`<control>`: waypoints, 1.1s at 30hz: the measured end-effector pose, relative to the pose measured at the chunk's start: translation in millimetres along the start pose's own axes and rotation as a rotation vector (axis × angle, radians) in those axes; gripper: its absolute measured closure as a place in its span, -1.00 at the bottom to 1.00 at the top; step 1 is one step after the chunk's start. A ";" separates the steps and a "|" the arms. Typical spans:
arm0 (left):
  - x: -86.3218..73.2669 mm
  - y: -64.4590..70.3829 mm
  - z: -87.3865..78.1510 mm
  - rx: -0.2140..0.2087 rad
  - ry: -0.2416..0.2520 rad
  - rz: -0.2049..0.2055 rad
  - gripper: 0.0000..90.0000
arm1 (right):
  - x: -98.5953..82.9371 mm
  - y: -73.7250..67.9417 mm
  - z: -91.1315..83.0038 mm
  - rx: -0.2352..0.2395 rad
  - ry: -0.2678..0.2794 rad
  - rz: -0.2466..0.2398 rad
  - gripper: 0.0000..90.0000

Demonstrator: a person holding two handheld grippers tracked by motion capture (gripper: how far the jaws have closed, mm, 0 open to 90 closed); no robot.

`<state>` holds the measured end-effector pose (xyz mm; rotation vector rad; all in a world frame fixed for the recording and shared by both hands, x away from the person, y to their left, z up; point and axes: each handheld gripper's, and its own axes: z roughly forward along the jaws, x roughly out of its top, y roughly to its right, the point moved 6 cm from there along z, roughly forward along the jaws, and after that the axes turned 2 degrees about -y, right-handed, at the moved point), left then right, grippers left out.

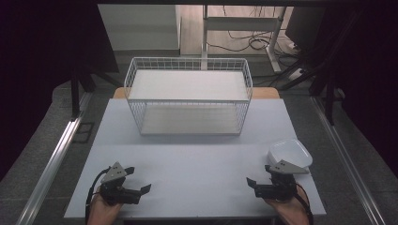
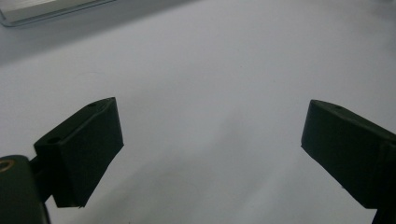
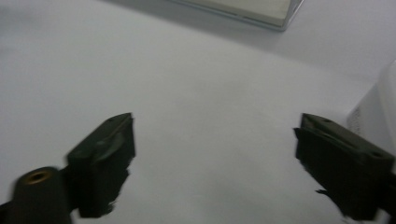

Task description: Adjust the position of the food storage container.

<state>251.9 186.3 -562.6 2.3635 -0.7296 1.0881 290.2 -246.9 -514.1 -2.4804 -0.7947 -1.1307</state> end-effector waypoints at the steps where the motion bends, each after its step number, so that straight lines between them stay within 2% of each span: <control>1: 0.0 0.0 0.2 0.001 -0.001 0.002 -0.89 | 1.5 1.7 -2.3 0.003 0.007 0.002 -0.42; 6: 0.7 -1.6 -1.2 -0.003 0.008 -0.005 -0.89 | 8.4 17.6 -11.3 -0.050 0.030 0.026 0.03; 11: 0.4 -2.5 -1.5 -0.002 0.010 -0.011 -0.89 | 14.8 34.1 -18.0 -0.042 0.041 0.048 0.47; 16: -0.2 -1.8 0.3 -0.002 -0.001 -0.005 -0.89 | 16.9 57.2 -18.6 -0.132 0.028 0.051 0.88; 17: -0.3 -1.9 0.4 -0.002 -0.002 -0.005 -0.89 | 17.4 63.5 -19.1 -0.148 0.030 0.065 0.92; 22: -1.4 -2.0 2.4 -0.010 -0.013 -0.009 -0.89 | 18.7 89.6 -20.4 -0.196 0.032 0.128 0.89; 25: -1.6 -1.6 2.7 -0.010 -0.017 -0.006 -0.89 | 17.5 102.0 -20.7 -0.211 0.023 0.138 0.93; 33: -1.5 -2.1 2.7 -0.006 -0.016 -0.006 -0.89 | 14.6 137.6 -29.3 -0.303 0.004 0.150 0.99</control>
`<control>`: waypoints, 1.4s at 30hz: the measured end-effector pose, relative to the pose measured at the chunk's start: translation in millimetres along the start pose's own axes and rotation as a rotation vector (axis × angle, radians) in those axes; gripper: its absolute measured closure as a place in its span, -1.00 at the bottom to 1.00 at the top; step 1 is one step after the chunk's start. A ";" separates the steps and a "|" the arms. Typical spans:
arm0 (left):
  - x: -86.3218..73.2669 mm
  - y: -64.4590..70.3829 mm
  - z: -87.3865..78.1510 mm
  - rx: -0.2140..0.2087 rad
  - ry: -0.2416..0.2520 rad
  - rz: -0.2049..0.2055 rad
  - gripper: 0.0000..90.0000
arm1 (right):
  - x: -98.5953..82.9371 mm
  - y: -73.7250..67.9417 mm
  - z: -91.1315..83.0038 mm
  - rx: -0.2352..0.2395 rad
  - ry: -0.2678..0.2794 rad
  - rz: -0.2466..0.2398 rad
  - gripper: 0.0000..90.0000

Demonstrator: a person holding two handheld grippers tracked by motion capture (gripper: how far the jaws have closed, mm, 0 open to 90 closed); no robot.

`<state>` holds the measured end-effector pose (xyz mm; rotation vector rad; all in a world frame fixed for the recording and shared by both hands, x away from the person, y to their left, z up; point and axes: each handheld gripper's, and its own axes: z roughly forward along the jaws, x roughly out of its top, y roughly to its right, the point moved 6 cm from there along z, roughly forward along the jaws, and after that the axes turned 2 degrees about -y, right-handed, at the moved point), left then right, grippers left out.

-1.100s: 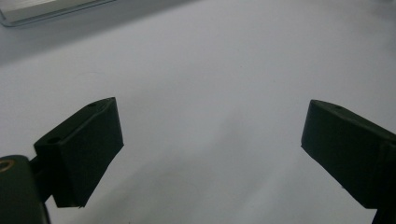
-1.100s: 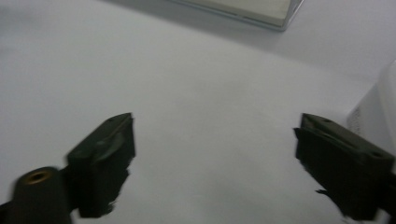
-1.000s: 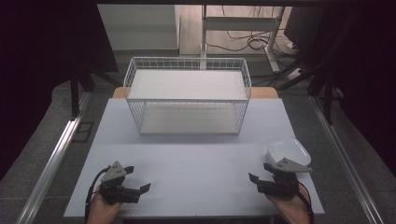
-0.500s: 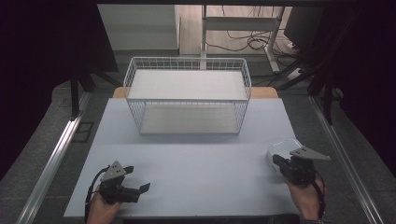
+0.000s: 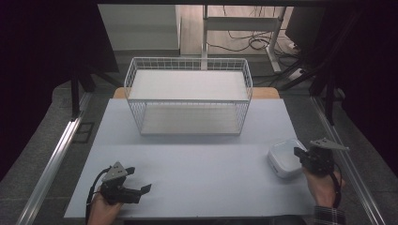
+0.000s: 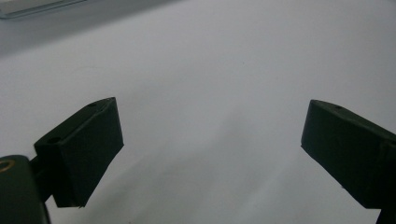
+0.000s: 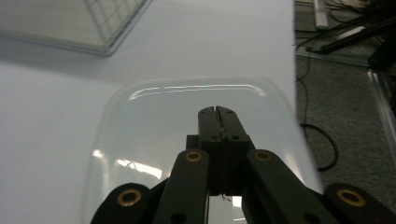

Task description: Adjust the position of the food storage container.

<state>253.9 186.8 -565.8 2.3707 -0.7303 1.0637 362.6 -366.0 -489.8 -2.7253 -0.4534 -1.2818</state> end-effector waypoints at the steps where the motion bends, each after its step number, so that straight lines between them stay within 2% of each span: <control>1: 0.0 0.2 0.2 -0.001 0.000 -0.002 -0.89 | 0.2 4.3 0.0 -0.010 -0.001 0.006 0.98; 6: -0.2 0.1 0.9 0.000 -0.005 -0.002 -0.89 | -2.6 26.9 1.0 -0.065 -0.009 0.033 0.99; 10: -0.3 0.1 1.2 0.001 -0.007 -0.001 -0.89 | -6.3 40.1 1.0 -0.089 -0.007 0.061 0.99; 13: -0.3 0.2 1.3 0.002 -0.008 -0.001 -0.88 | -8.9 49.8 -1.0 -0.134 -0.017 0.068 0.99; 18: -0.3 0.3 1.5 0.003 -0.009 0.000 -0.88 | -19.1 56.7 4.4 -0.119 -0.048 0.093 0.99; 24: 0.2 0.3 1.2 0.002 -0.007 -0.001 -0.88 | -22.8 45.3 3.6 -0.082 -0.051 0.083 0.99; 31: 0.4 0.6 1.4 -0.004 -0.006 -0.002 -0.87 | -22.6 23.2 4.9 -0.001 -0.062 0.064 0.99; 35: 0.8 0.7 1.2 -0.008 -0.002 -0.005 -0.87 | -19.6 5.8 8.6 0.052 -0.076 0.045 0.99; 36: 0.8 0.7 1.2 -0.008 -0.002 -0.005 -0.87 | -19.6 5.8 8.6 0.052 -0.076 0.045 0.99; 37: 1.0 1.1 1.3 -0.010 -0.002 -0.001 -0.87 | -18.1 -3.2 9.6 0.076 -0.082 0.031 0.99; 42: 1.2 1.9 1.6 -0.014 -0.002 0.002 -0.87 | -15.1 -23.3 12.5 0.127 -0.088 0.004 0.99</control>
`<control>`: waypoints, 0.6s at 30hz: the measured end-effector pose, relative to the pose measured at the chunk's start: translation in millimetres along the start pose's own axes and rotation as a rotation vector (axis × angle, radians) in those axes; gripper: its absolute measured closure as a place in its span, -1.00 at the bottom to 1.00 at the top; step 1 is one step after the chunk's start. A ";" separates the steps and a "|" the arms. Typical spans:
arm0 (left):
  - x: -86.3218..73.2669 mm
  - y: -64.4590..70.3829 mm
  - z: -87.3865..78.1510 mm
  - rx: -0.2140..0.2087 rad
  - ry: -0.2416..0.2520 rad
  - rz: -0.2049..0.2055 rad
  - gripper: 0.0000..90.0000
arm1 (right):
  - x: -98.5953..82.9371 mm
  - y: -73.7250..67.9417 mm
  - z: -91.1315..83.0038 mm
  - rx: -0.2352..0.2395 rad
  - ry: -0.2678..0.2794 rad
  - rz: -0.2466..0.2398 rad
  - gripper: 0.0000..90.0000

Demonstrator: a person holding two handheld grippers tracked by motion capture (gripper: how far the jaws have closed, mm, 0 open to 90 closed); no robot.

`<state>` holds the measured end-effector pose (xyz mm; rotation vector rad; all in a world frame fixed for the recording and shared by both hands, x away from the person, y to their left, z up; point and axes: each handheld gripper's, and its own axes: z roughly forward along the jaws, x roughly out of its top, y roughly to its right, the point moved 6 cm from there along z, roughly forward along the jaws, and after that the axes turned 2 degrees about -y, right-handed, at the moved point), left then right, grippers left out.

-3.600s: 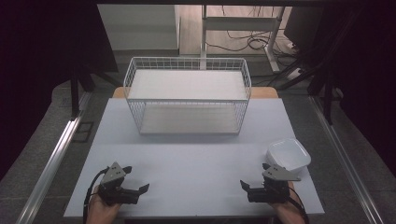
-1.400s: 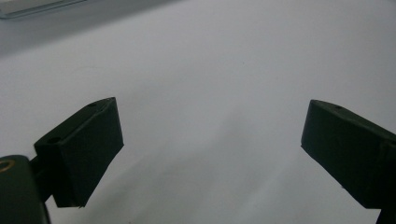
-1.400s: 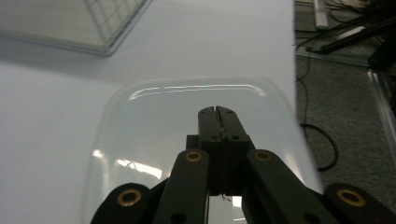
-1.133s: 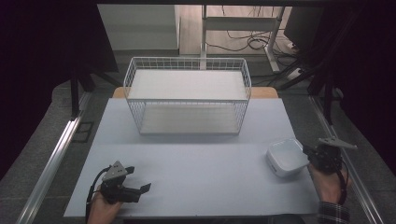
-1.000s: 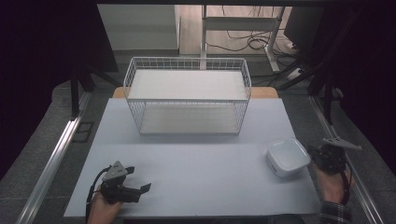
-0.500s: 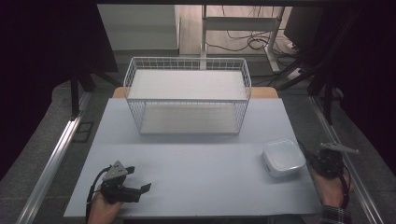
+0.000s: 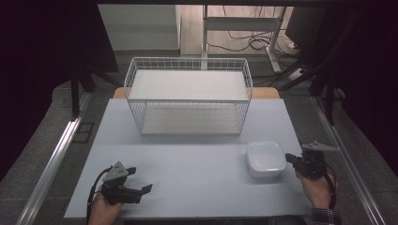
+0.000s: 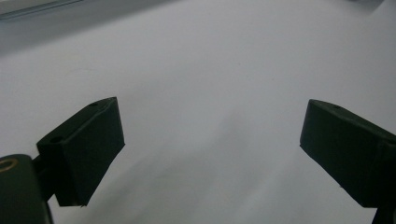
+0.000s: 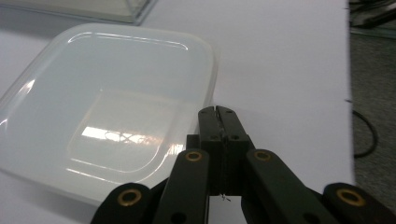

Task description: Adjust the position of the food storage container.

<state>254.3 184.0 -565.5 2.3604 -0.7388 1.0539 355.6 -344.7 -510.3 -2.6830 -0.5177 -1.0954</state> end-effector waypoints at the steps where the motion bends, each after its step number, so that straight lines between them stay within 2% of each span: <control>1: 0.0 0.1 0.1 0.000 0.000 0.001 -0.87 | 1.2 -2.8 1.8 0.002 -0.005 -0.010 0.99; 6: -0.2 0.1 0.5 0.001 -0.004 0.003 -0.87 | 10.7 -2.1 10.8 -0.004 -0.006 -0.021 0.99; 9: -0.1 0.0 1.1 0.000 -0.004 0.002 -0.87 | 14.5 -4.6 15.8 0.014 -0.007 -0.019 0.99; 12: -0.3 0.5 1.5 -0.001 -0.008 0.002 -0.87 | 16.6 -16.8 20.2 0.058 -0.012 -0.034 0.99; 18: -0.2 0.9 1.0 -0.005 -0.008 0.001 -0.87 | 19.3 -52.1 27.4 0.137 -0.028 -0.087 0.99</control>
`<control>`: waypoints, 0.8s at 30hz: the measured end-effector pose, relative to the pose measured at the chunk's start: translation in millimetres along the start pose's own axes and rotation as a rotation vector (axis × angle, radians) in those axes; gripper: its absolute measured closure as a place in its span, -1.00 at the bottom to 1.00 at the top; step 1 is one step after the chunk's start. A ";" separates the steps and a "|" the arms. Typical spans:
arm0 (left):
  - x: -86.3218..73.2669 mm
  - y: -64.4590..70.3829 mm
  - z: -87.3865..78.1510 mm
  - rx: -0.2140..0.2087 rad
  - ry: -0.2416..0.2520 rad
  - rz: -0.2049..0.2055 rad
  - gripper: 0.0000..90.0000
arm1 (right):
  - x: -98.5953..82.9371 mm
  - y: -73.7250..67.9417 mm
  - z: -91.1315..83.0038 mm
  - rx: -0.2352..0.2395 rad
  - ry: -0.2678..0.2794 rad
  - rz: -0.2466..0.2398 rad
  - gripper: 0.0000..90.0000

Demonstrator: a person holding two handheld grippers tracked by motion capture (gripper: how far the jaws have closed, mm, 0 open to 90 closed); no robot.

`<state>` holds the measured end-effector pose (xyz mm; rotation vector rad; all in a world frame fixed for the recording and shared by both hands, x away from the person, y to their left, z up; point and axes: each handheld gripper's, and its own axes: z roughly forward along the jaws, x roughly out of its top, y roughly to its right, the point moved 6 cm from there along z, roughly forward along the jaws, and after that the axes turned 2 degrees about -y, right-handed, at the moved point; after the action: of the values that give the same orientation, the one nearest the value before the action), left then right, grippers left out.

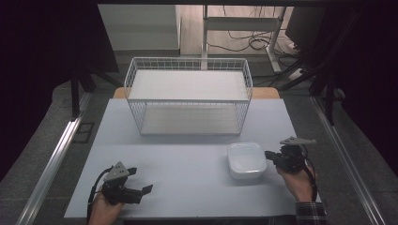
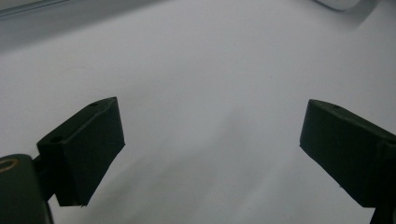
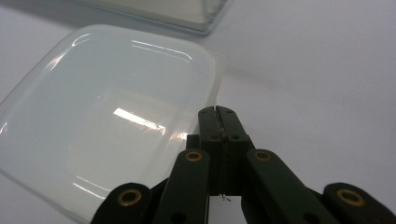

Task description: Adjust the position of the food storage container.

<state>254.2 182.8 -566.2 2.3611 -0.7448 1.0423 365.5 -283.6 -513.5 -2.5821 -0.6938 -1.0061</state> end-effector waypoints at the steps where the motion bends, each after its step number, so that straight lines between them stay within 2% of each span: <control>1: 0.0 0.1 0.0 0.000 -0.001 0.001 -0.87 | 0.8 -5.5 1.4 0.010 -0.002 -0.008 0.99; 7: 0.2 0.6 0.2 0.000 -0.002 0.004 -0.87 | 3.4 -38.3 9.9 0.083 -0.011 -0.039 0.99; 9: 0.4 0.4 0.0 -0.002 0.000 0.001 -0.87 | 4.0 -48.2 12.3 0.094 -0.015 -0.053 0.99; 10: 0.4 0.4 0.0 -0.002 0.000 0.001 -0.87 | 4.0 -48.2 12.3 0.094 -0.015 -0.053 0.99; 11: 0.2 0.0 0.2 -0.002 -0.001 0.000 -0.86 | 5.2 -58.8 15.7 0.114 -0.014 -0.064 0.99; 24: 0.1 0.8 1.5 -0.006 -0.007 0.003 -0.86 | 17.2 -106.9 37.1 0.199 -0.003 -0.113 0.99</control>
<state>254.5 181.3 -566.8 2.3606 -0.7526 1.0322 340.6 -172.0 -519.0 -2.3961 -0.9007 -0.9146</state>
